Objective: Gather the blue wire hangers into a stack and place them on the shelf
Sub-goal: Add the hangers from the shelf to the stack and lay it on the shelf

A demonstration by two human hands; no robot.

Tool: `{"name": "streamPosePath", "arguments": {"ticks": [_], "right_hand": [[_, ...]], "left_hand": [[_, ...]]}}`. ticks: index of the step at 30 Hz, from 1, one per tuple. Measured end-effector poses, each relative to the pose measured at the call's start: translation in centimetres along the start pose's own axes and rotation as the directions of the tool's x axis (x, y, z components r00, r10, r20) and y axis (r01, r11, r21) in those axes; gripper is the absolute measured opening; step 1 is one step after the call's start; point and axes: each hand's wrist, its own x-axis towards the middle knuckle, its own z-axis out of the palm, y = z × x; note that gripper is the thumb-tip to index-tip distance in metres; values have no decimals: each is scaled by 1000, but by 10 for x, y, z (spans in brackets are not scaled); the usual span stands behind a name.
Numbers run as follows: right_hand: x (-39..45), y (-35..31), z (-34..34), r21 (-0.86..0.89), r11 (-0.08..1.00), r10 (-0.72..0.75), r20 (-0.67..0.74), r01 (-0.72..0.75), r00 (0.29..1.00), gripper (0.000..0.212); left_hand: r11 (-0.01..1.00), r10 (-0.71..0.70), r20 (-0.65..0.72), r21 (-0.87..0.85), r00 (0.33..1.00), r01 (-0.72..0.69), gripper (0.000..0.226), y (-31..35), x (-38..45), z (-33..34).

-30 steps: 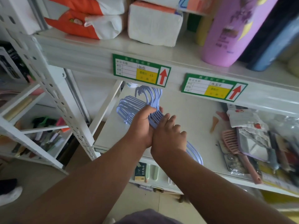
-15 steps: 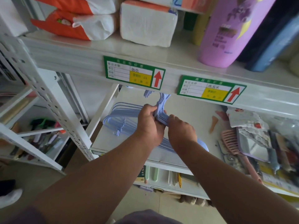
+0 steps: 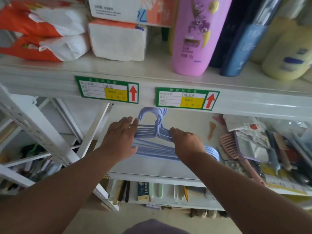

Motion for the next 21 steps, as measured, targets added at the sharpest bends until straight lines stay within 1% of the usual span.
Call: {"name": "streamPosePath", "arguments": {"ticks": [2, 3, 5, 7, 9, 12, 15, 18, 21], "right_hand": [[1, 3, 2, 0, 1000, 0, 11, 0, 1000, 25], [3, 5, 2, 1, 1000, 11, 35, -11, 999, 26], [10, 13, 2, 1, 999, 46, 97, -47, 994, 32], [19, 23, 3, 9, 997, 75, 124, -77, 989, 37], [28, 30, 5, 3, 996, 83, 135, -84, 987, 37], [41, 34, 6, -40, 997, 70, 172, -64, 983, 33], [53, 37, 8, -26, 996, 89, 193, -85, 977, 28], [65, 44, 22, 12, 993, 111, 213, -116, 971, 26], [71, 52, 47, 3, 997, 76, 254, -79, 964, 21]], "left_hand": [[999, -3, -42, -40, 999, 1, 70, -2, 9, 12], [998, -31, -72, -61, 997, 26, 57, -3, 11, 11], [996, -85, -87, -45, 993, 81, 39, -4, 11, 6], [996, -83, -74, 3, 994, 84, 36, -8, 10, 4], [996, -80, -9, 49, 997, 81, 37, -9, 8, 2], [992, -103, 68, 83, 992, 98, 33, -8, 12, -5], [985, -140, 124, 116, 982, 126, 33, -8, 22, -8], [986, -162, 182, 75, 970, 150, 29, -11, 32, -2], [988, -152, 248, 7, 957, 155, 25, -10, 37, 11]]}}
